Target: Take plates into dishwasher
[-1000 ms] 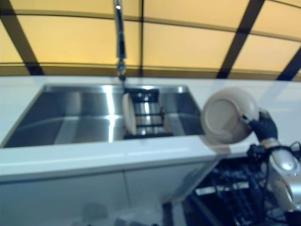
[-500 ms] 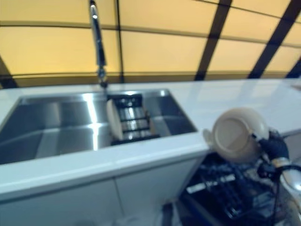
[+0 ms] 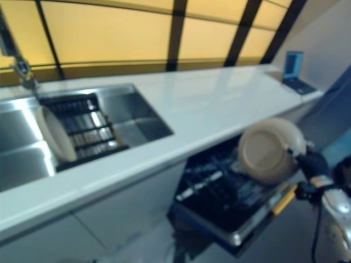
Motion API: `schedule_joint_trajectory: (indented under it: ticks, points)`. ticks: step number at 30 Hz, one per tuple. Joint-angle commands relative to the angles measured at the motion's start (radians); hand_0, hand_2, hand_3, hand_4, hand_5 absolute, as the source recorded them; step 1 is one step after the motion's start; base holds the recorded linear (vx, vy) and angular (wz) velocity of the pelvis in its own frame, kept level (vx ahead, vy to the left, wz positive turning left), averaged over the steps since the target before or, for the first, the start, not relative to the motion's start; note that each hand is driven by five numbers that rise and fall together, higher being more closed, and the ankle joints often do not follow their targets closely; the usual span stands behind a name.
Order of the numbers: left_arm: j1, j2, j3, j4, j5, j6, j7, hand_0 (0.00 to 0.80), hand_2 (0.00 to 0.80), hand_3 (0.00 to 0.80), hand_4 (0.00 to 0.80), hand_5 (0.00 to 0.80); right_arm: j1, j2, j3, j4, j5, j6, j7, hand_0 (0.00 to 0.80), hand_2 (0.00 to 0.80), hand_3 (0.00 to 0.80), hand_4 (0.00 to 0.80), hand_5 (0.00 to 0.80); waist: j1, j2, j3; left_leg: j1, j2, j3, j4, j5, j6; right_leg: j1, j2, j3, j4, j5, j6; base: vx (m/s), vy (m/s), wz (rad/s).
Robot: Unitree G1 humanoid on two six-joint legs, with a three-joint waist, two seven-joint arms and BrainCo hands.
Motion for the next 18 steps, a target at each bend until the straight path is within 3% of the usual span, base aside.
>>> schedule_joint_trajectory:
  ticks: [1,7,11,18]
  points:
    - [-0.015,0.009,0.019,0.001,0.011,-0.020,0.011,0.000,0.000,0.000,0.000,0.000,-0.063,0.012,-0.035,-0.039,0.042,-0.049,0.028,0.800,0.800,0.800,0.800,0.800,0.004,-0.007,-0.009,-0.063,-0.011,-0.020,0.033,0.017,0.071,-0.008,-0.015,0.010,0.092,-0.026,-0.025,-0.046,-0.241,-0.13]
    - [0.017,-0.049,0.010,0.002,0.034,-0.079,-0.006,0.000,0.000,0.000,0.000,0.000,-0.067,0.025,-0.028,-0.036,-0.060,-0.021,0.036,0.800,0.800,0.800,0.800,0.800,0.013,0.023,-0.015,-0.088,0.011,-0.055,0.023,0.060,0.033,0.012,0.031,0.006,0.060,-0.072,-0.084,-0.048,-0.169,0.05]
    - [0.025,-0.070,0.002,0.000,0.035,-0.084,-0.010,0.000,0.000,0.000,0.000,0.000,-0.112,0.014,0.007,-0.050,-0.175,0.014,0.005,0.800,0.800,0.800,0.800,0.800,0.025,0.044,-0.005,-0.113,0.009,-0.102,0.022,0.079,0.017,0.011,0.038,0.016,0.052,-0.080,-0.100,-0.079,-0.057,0.09]
    - [0.017,-0.080,0.002,0.006,0.023,-0.078,-0.018,0.000,0.000,0.000,0.000,0.000,-0.158,0.022,0.060,-0.060,-0.290,0.036,-0.016,0.800,0.800,0.800,0.800,0.800,0.021,0.080,0.006,-0.120,0.010,-0.126,0.004,0.099,0.004,-0.009,0.036,0.015,0.064,-0.091,-0.109,-0.049,0.031,0.02]
